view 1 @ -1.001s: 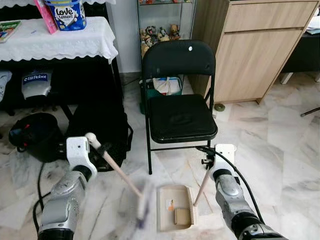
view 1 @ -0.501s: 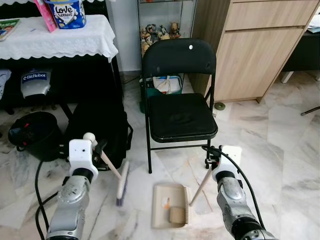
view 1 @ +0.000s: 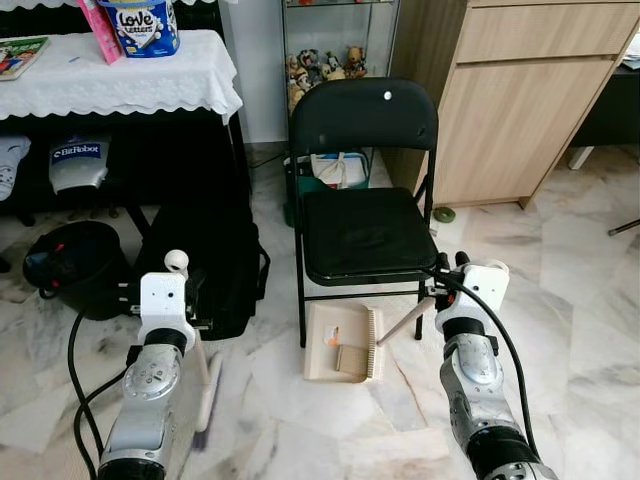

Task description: Sweep floor

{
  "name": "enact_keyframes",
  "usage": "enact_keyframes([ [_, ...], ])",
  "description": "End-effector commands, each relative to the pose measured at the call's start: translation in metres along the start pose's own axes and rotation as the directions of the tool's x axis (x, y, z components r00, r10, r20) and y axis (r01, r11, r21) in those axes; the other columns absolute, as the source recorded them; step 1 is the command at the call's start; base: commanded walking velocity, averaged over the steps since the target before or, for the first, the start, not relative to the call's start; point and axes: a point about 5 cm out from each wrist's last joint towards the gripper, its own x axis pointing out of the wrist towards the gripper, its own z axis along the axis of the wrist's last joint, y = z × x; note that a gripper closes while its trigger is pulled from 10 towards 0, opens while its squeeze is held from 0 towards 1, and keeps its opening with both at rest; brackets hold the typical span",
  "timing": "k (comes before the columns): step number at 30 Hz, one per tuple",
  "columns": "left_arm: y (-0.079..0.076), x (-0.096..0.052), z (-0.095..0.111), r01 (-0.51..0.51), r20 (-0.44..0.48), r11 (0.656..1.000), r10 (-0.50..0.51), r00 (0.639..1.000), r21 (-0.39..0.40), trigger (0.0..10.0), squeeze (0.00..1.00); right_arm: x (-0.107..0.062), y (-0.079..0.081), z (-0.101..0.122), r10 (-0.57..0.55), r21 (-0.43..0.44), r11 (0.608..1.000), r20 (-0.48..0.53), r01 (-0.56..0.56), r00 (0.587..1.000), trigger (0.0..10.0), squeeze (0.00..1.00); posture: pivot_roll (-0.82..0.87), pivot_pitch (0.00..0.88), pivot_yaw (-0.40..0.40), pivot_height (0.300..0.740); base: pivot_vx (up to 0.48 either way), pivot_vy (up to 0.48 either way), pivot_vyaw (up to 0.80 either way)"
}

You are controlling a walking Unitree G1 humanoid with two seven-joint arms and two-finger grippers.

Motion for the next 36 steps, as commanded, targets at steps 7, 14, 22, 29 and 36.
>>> enact_keyframes([
  [7,-0.0067,0.0107,0.0138,-0.018,0.076,0.999,0.021,0.997,-0.046,10.0,0.0,0.0009,0.0049,0.0112,0.015,0.012,1.0,0.04,-0.016,0.999,10.0,0.0,-0.07,0.051,-0.004,0.74,0.0,0.0,0.78],
  [14,-0.0067,0.0116,0.0142,-0.022,0.084,0.999,0.026,0.996,-0.047,10.0,0.0,0.0016,0.0081,0.0119,0.024,0.016,1.0,0.04,-0.025,0.999,10.0,0.0,-0.07,0.057,-0.004,0.74,0.0,0.0,0.54],
  [22,-0.0066,0.0129,0.0137,-0.031,0.089,0.998,0.036,0.995,-0.055,10.0,0.0,0.0021,0.0054,0.0149,0.024,0.003,1.0,0.045,-0.025,0.999,10.0,0.0,-0.07,0.061,-0.004,0.74,0.0,0.0,0.4],
  [29,-0.0065,0.0139,0.0145,-0.027,0.092,0.998,0.031,0.995,-0.048,10.0,0.0,0.0023,0.0058,0.0153,0.028,0.002,1.0,0.045,-0.028,0.999,10.0,0.0,-0.07,0.069,-0.002,0.74,0.0,0.0,0.8],
  [36,-0.0059,0.015,0.0141,-0.019,0.091,0.999,0.023,0.996,-0.039,10.0,0.0,0.0038,0.0066,0.0182,0.026,0.007,1.0,0.051,-0.027,0.998,10.0,0.0,-0.06,0.069,0.003,0.74,0.0,0.0,0.8],
])
